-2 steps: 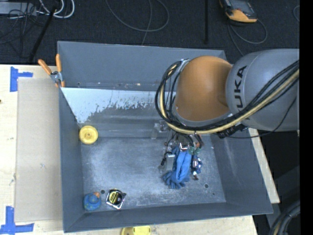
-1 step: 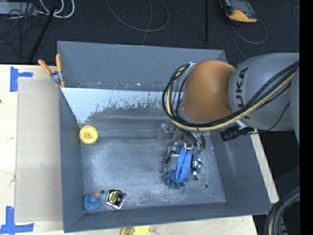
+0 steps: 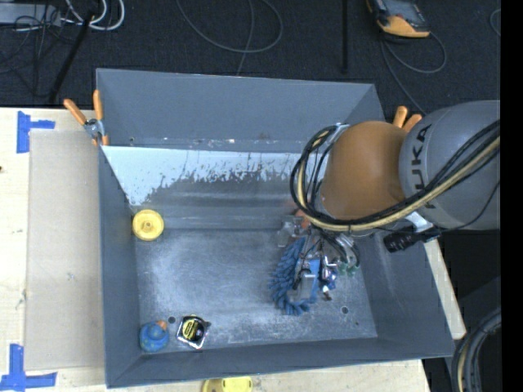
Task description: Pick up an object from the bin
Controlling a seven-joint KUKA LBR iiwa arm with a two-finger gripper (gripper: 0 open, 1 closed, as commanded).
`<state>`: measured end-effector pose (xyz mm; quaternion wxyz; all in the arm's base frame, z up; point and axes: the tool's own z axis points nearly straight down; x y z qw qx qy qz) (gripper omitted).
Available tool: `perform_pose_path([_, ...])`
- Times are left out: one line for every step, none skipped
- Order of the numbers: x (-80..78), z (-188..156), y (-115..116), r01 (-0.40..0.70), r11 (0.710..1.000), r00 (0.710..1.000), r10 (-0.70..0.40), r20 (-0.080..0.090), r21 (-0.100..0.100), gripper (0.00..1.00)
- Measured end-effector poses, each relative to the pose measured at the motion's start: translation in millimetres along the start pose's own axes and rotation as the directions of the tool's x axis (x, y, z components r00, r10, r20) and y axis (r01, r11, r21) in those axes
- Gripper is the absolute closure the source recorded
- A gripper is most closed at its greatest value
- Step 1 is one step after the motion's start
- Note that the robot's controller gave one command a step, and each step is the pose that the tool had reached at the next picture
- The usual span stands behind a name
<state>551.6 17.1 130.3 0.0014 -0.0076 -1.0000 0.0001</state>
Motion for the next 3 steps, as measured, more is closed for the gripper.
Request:
perform_pose_path([17.2,41.8,-49.2,0.124,0.992,0.992,-0.124,0.0,-0.001,1.0])
perform_pose_path([17.2,41.8,-49.2,0.123,0.992,0.992,-0.123,0.0,-0.001,1.0])
perform_pose_path([40.1,-79.1,-21.5,0.125,0.992,0.992,-0.125,0.003,-0.001,1.0])
